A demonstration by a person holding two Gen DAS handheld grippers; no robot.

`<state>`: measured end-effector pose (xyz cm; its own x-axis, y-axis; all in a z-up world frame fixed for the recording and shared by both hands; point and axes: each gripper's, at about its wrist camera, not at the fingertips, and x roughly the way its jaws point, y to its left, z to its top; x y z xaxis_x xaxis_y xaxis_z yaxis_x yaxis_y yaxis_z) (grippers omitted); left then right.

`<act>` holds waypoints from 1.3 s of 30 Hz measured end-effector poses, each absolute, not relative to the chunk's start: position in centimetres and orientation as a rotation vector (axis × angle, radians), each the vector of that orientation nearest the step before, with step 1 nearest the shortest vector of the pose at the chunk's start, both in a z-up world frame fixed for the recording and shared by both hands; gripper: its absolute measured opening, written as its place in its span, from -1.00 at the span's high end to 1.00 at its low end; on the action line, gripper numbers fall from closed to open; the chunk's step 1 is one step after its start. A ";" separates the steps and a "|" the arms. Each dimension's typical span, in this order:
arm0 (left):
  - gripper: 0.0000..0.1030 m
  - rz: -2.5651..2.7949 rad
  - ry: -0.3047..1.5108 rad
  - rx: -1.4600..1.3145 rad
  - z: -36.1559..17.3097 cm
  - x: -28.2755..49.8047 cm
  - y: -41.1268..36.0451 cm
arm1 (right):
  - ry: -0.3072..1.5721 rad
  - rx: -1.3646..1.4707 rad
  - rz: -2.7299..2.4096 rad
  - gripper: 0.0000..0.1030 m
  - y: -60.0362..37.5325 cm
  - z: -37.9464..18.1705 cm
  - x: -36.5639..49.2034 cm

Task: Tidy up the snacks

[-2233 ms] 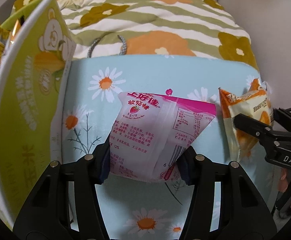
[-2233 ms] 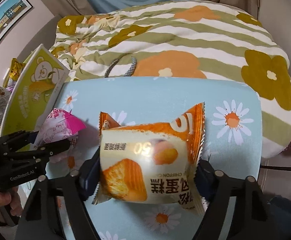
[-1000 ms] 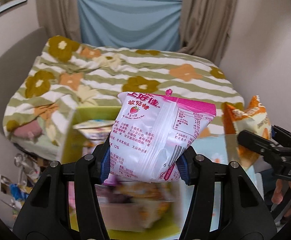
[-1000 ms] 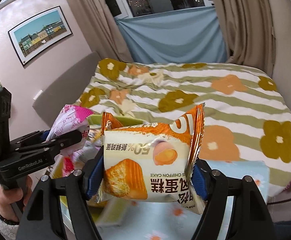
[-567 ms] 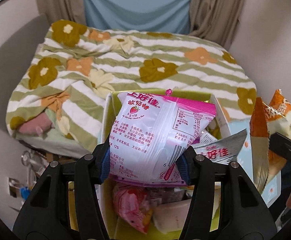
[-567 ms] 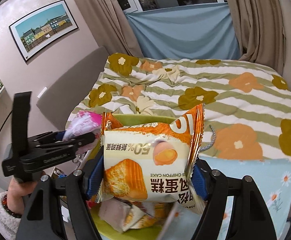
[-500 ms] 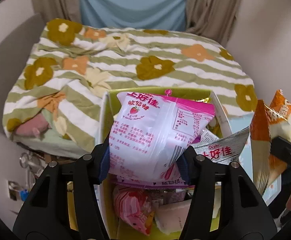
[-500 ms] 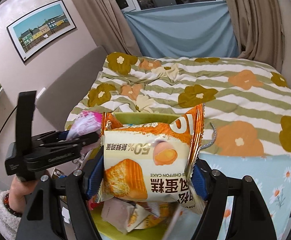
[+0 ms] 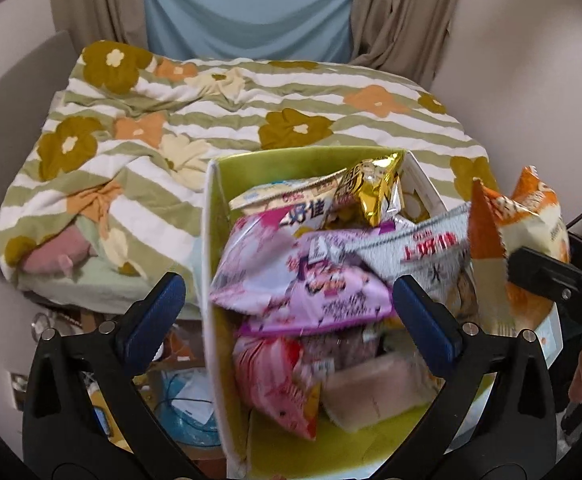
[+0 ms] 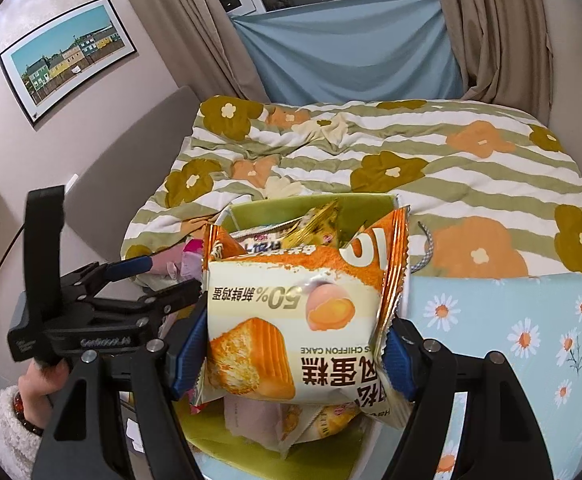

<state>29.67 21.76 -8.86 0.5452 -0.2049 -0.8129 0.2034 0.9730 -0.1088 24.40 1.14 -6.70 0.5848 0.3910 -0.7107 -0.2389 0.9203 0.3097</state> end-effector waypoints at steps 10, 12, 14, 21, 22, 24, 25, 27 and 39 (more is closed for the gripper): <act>-1.00 -0.183 0.948 -0.056 -8.0 26.9 25.8 | 0.868 0.169 0.416 -0.43 4.5 -6.4 23.9; -1.00 -0.173 0.944 -0.064 -8.0 26.6 26.2 | 0.884 0.188 0.422 -0.53 4.9 -7.0 24.0; -1.00 -0.173 0.953 -0.067 -8.3 26.5 26.3 | 0.878 0.199 0.417 -0.87 5.1 -7.4 23.6; -1.00 -0.178 0.998 -0.066 -10.4 25.7 25.9 | 0.876 0.225 0.352 -0.99 4.1 -8.7 22.2; -1.00 -0.178 0.997 -0.069 -10.4 25.6 25.9 | 0.879 0.225 0.345 -0.99 3.9 -8.7 22.0; -1.00 -0.174 0.989 -0.070 -10.2 25.3 25.5 | 0.874 0.224 0.341 -0.99 3.6 -8.5 21.7; -1.00 -0.171 0.982 -0.068 -9.9 25.1 25.3 | 0.868 0.223 0.341 -0.99 3.4 -8.2 21.6; -1.00 -0.163 0.968 -0.061 -9.4 24.8 24.8 | 0.852 0.221 0.346 -0.99 3.1 -7.6 21.3; -1.00 -0.130 0.812 -0.024 -3.6 19.6 19.4 | 0.722 0.203 0.307 -0.99 -2.3 -2.4 17.0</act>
